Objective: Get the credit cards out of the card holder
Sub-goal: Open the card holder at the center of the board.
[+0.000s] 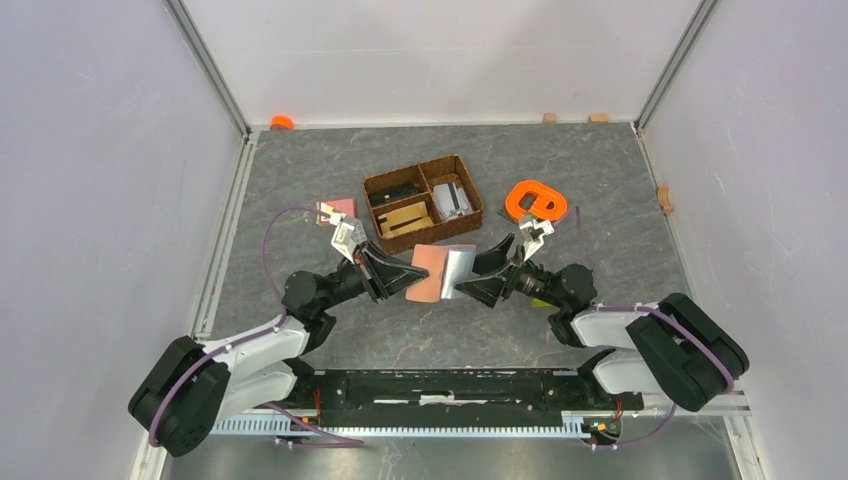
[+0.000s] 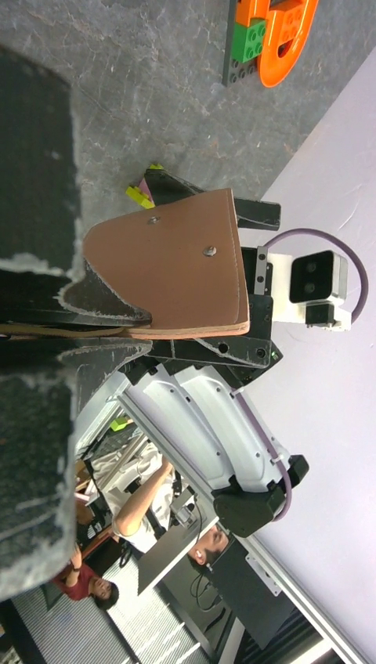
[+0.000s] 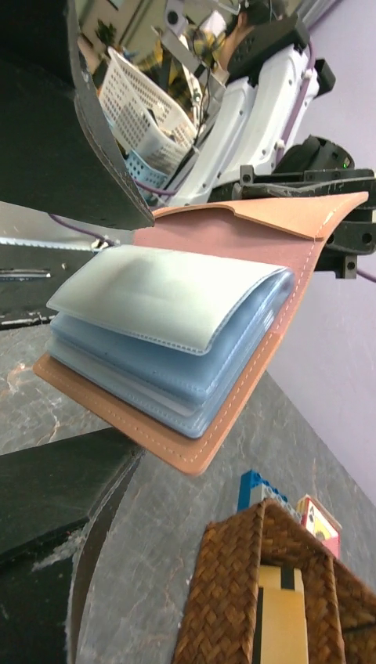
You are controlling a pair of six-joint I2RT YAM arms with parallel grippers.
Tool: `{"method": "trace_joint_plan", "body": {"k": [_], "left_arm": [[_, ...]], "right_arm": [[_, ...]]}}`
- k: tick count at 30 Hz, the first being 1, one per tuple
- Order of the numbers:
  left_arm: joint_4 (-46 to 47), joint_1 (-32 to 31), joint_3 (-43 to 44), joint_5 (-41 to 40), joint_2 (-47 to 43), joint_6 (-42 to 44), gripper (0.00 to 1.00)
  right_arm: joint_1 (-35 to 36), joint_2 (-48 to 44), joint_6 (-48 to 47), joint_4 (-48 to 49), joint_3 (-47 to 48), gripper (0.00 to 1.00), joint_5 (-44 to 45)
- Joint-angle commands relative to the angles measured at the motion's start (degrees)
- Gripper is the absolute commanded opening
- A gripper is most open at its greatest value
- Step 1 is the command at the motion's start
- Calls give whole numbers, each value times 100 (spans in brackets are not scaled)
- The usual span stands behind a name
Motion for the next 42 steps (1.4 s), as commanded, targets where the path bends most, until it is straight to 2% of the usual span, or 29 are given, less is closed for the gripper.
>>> {"method": "trace_joint_plan", "body": {"k": [1, 3, 5, 8, 12, 14, 16, 24, 29, 32, 35, 39, 42], "left_arm": [[736, -28, 75, 198, 138, -277, 2], [764, -26, 89, 226, 174, -267, 2], [574, -18, 48, 56, 142, -136, 2], [-416, 21, 50, -408, -192, 268, 2], [-2272, 23, 124, -1493, -923, 983, 2], [-2636, 27, 91, -1863, -1084, 1114, 2], [-2579, 22, 93, -1843, -996, 1155, 2], [-1857, 22, 422, -1020, 345, 802, 2], [-1873, 18, 459, -1001, 446, 777, 2], [-2154, 13, 503, -1156, 460, 839, 2], [-2244, 18, 610, -1128, 757, 807, 2], [-1837, 13, 663, -972, 1261, 611, 2], [-1869, 8, 767, -866, 1502, 585, 2]], "right_arm": [[-15, 318, 608, 1361, 9, 98, -420], [-19, 427, 843, 1784, 4, 98, -530], [-38, 383, 908, 1924, -30, 94, -544], [-108, 185, 749, 1659, -105, 85, -456], [-229, -41, 364, 752, -155, 62, -103], [-243, -24, 233, 439, -109, 51, -45], [-239, 97, 214, 239, 7, 45, -69], [-226, 699, 514, 549, 245, 37, -380], [-224, 605, 44, -524, 398, 33, -155], [-217, 674, -356, -1542, 634, 41, 31], [-217, 958, -343, -1746, 773, 43, -23], [-201, 1297, -9, -1290, 816, 36, -232], [-199, 1271, -68, -1419, 825, 28, -196]]}}
